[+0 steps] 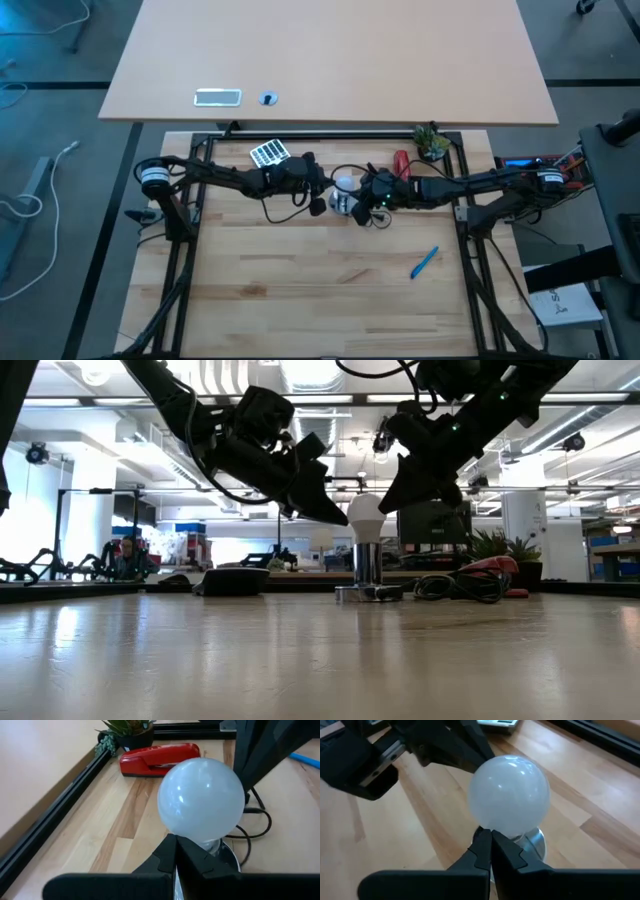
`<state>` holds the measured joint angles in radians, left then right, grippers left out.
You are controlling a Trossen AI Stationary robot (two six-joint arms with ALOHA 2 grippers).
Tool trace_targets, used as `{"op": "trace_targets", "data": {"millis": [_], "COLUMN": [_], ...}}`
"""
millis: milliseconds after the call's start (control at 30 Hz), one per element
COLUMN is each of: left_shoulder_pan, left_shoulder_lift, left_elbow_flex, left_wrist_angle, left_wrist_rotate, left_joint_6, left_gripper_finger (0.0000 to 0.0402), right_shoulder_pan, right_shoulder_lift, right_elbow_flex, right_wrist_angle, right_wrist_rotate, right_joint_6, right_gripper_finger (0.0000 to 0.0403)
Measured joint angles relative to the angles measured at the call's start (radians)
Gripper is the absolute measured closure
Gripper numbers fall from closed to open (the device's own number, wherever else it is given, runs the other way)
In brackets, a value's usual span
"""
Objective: Screw lightbulb
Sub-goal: Insert the white lightbulb into the silver lamp
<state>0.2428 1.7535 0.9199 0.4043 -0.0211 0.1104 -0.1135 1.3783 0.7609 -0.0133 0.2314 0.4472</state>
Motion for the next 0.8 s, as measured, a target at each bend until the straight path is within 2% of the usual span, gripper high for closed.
{"op": "trace_targets", "data": {"millis": [400,800], "left_shoulder_pan": [-0.002,-0.002], "left_shoulder_lift": [-0.032,-0.088], "left_elbow_flex": [0.002,0.002], "left_wrist_angle": [-0.083,-0.177], "left_wrist_rotate": [-0.039,-0.016], "left_joint_6": [-0.018,-0.007], "left_gripper_finger": [0.0402,0.0402], "right_shoulder_pan": [0.005,0.001], "right_shoulder_lift": [-0.009,-0.009], "right_elbow_flex": [0.0,0.0], "right_wrist_angle": [-0.053,-0.112], "right_wrist_rotate": [0.017,0.105], "right_joint_6": [0.032,0.026], "right_gripper_finger": [0.0403,0.0403]}}
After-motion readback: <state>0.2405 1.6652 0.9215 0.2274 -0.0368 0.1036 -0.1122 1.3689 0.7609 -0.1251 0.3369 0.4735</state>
